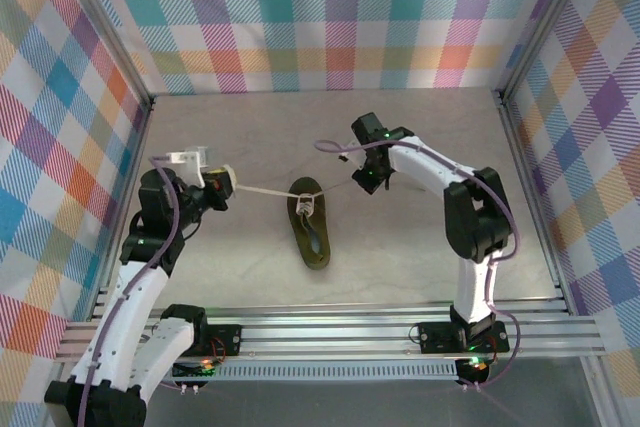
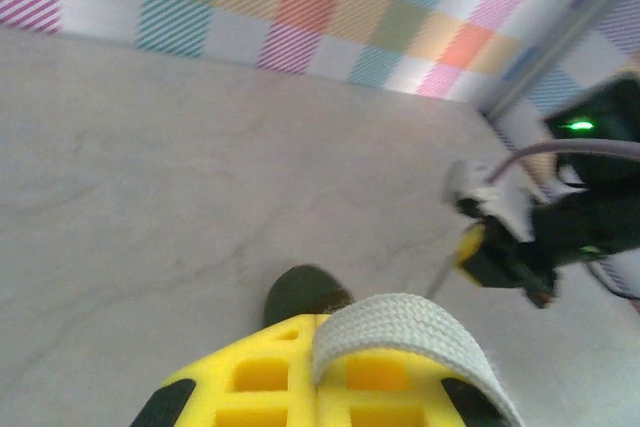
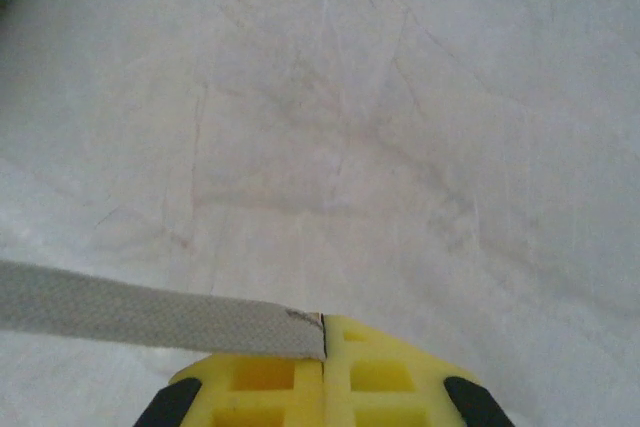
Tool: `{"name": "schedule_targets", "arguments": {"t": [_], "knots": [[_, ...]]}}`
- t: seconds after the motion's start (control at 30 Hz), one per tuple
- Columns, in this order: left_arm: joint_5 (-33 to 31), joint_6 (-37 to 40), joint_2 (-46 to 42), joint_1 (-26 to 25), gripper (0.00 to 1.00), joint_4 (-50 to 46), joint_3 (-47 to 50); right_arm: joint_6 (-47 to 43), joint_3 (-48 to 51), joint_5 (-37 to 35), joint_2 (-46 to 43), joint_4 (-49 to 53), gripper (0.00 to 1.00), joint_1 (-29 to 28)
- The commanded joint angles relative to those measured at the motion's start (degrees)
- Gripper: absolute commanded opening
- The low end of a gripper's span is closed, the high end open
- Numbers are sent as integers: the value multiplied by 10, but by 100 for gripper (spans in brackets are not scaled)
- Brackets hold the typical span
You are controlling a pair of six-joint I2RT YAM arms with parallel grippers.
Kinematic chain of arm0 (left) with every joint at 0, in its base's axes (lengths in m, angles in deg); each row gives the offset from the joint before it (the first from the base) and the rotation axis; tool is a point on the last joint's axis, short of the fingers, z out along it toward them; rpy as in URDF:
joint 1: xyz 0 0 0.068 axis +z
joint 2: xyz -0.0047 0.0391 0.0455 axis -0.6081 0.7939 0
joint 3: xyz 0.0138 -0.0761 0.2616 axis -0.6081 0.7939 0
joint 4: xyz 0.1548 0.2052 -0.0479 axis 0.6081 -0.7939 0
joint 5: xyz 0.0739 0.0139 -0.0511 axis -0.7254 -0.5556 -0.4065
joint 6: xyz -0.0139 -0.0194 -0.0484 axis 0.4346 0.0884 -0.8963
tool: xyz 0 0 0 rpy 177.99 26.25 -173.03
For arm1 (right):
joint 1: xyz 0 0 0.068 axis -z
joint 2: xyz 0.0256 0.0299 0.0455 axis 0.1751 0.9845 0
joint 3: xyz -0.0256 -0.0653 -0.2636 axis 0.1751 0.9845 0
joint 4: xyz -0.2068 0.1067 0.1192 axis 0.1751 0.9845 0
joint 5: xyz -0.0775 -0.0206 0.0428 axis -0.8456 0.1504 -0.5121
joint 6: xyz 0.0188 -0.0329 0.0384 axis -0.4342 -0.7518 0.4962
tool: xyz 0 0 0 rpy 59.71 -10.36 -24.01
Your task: Tie the shoes
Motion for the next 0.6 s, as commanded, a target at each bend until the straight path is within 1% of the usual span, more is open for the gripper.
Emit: {"name": "schedule_targets", "arguments": {"t": [0.0,0.03,0.07,0.13,0.27,0.37,0.43,0.57], "knots": [[-127,-62,-21,9,0,-127,9,65,40,-15,-29,9,0,-4],[-164,-80,-25,11,0,-153,8,73,48,-21,-33,12,0,-4],[-183,-88,-30,14,0,-173,10,81,54,-29,-33,18,0,-4],[-207,-98,-40,18,0,-199,17,97,57,-39,-33,31,0,-3],[-228,-119,-47,35,0,-235,34,126,64,-63,-37,48,0,-1],[-202,-145,-27,67,0,-250,53,142,66,-70,-36,60,0,13],[-167,-157,-12,97,0,-252,66,153,66,-70,-34,69,0,27],[-137,-178,-12,164,0,-243,104,167,75,-69,-34,87,0,54]]}}
